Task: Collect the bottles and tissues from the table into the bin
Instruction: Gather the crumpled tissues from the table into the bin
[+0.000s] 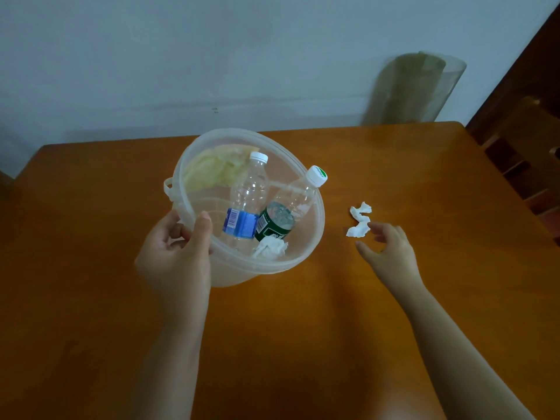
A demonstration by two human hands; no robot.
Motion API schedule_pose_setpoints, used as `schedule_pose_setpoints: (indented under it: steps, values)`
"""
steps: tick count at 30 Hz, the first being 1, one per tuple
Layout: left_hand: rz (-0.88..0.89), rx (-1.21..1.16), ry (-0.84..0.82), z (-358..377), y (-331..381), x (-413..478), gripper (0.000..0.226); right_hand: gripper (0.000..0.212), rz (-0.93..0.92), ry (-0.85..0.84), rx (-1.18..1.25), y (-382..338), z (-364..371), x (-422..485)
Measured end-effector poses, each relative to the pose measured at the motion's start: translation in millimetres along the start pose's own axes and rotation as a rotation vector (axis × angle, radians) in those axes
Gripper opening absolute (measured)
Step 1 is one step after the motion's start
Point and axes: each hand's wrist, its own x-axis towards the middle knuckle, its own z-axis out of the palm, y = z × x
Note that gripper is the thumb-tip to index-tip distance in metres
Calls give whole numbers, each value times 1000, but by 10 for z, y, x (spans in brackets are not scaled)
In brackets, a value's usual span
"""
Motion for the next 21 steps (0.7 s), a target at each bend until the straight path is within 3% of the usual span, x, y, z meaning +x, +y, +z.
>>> schedule_pose_setpoints:
  steps: [14, 21]
  values:
    - [-23, 16, 30, 494, -179, 268, 23, 61, 191, -33, -22, 452, 545, 712]
    - [-30, 28, 35, 582, -240, 331, 20, 71, 178, -73, -84, 482, 722, 870]
